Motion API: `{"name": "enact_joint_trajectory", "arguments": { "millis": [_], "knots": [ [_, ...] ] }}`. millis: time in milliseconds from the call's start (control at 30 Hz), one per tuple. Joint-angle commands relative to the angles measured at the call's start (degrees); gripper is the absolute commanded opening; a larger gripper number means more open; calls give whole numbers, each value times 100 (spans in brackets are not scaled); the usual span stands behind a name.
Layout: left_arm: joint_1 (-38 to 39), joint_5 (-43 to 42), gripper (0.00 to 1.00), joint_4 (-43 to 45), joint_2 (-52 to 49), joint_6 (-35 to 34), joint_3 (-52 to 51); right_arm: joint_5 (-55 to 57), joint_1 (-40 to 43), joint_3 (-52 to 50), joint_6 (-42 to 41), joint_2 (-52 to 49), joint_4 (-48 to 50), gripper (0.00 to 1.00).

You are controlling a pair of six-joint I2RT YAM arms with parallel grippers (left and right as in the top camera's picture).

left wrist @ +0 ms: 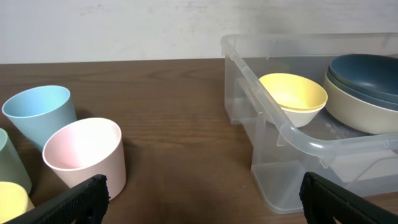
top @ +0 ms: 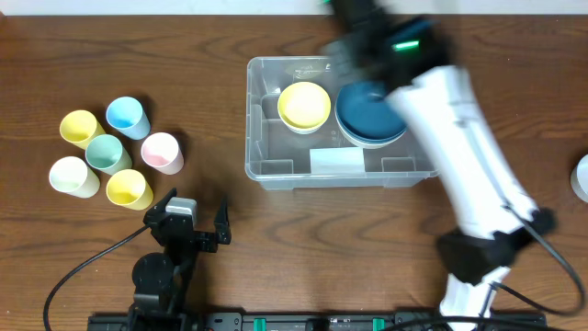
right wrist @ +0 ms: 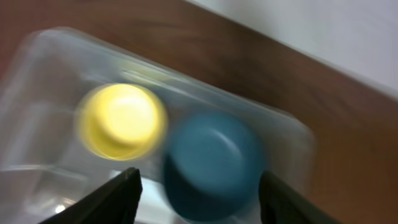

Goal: Pack container
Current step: 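Move the right gripper to the second white bowl and grasp it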

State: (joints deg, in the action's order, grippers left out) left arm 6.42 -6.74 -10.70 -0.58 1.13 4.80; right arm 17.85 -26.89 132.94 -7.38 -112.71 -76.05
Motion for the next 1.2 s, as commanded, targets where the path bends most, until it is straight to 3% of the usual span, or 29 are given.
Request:
{"name": "enact_joint_trajectory", "arguments": {
  "millis": [0,133,267,633,933,1167],
  "knots": [
    [-24,-76,98,-184,35,13,-94,310,1088,9,-1322,151,-570,63],
    [-24,-76,98,-184,35,13,-94,13,2339,-48,-1908,140,-1182,64],
    [-24,-76,98,-184,35,13,-94,-448,3589,-339,-1958,107,-1353,64],
    [-24,-76,98,-184,35,13,-94,-992,5987,-2227,-1740,105,-514,62],
    [-24,-76,98,-184,35,13,-94,-1956,7047,-3670,-909,105,798,61],
    [-24,-76,98,-184,35,13,-94,-2500,7222,-4092,-129,105,1543,55]
  ]
}}
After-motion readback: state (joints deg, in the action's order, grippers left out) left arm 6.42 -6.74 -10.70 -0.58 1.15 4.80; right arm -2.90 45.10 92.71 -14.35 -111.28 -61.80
